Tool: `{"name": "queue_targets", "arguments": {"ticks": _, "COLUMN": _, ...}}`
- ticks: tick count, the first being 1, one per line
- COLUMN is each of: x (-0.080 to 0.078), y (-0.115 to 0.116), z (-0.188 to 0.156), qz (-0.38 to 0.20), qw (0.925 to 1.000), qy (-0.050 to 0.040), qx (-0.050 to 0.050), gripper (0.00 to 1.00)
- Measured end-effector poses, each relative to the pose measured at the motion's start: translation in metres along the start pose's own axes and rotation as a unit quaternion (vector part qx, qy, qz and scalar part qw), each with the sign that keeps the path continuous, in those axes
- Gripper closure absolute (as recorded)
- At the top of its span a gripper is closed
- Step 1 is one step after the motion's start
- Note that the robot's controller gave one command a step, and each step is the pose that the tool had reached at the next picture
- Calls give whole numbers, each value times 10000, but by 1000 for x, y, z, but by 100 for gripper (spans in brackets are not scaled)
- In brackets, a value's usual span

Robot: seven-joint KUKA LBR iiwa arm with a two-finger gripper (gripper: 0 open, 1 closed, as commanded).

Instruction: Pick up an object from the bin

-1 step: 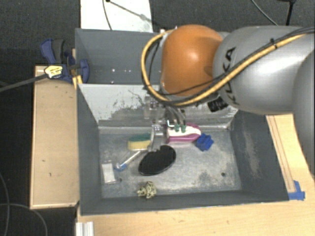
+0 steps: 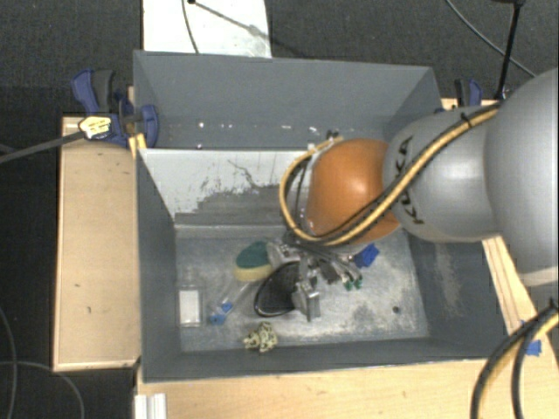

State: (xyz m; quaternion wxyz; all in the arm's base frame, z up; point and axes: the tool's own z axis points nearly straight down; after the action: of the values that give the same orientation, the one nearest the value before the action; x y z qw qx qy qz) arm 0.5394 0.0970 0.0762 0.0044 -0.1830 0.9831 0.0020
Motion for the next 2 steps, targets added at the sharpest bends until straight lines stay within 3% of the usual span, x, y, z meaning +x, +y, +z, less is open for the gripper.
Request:
{"name": "queue_targets", "arguments": {"ticks": 1, "x": -4, "y": 1, "z": -27, "qz": 95, "qw": 10000, "qy": 12, "qx": 9, "gripper": 0}}
{"name": "queue_targets", "arguments": {"ticks": 2, "x": -2, "y": -1, "z": -25, "qz": -404, "qw": 9992, "qy": 29, "qx": 11, "gripper": 0}}
